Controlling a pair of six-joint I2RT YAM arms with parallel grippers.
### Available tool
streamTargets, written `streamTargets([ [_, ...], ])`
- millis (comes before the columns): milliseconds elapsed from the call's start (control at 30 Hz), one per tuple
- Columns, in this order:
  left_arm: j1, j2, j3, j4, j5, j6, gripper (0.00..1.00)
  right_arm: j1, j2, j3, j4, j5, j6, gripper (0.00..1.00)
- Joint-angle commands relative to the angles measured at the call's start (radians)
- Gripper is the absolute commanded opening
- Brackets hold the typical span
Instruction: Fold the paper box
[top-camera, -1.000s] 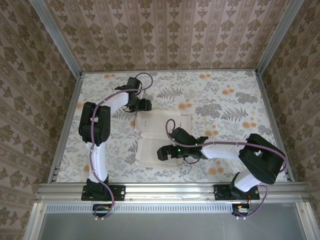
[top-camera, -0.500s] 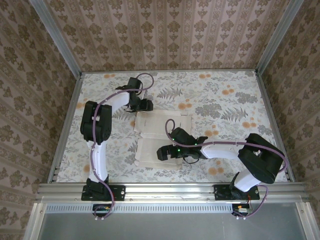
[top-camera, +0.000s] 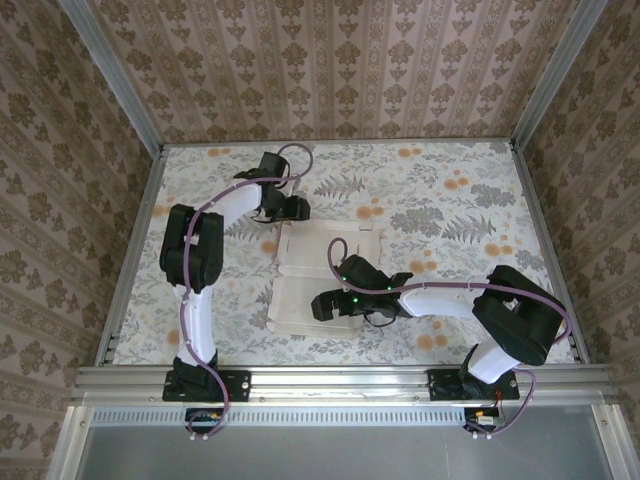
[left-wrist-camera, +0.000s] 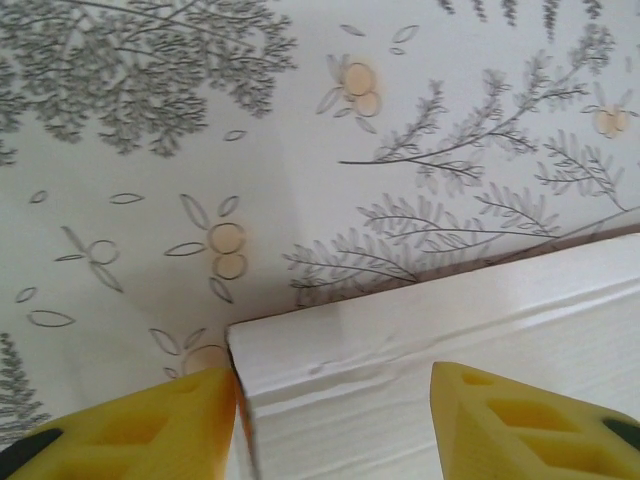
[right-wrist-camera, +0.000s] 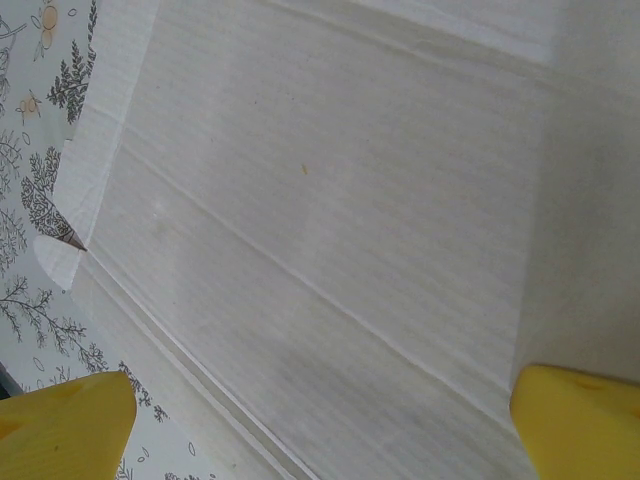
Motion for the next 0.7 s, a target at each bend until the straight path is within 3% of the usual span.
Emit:
streamTargets([
  [0, -0.018, -0.022, 0.047, -0.035, 0.009, 0.021, 0.53, 0.015, 0.063, -0.027, -0.077, -0.009, 0.010, 1.00],
  [400, -0.051, 0.092, 0.139, -0.097, 0.007, 0.030, 0.52, 0.016, 0.063, -0.032, -0.081, -0.001, 0.011, 1.00],
  [667, -0.052, 0.051, 0.108, -0.096, -0.100, 0.030, 0.55, 0.015, 0.078, -0.031, -0.075, -0.003, 0.010, 1.00],
])
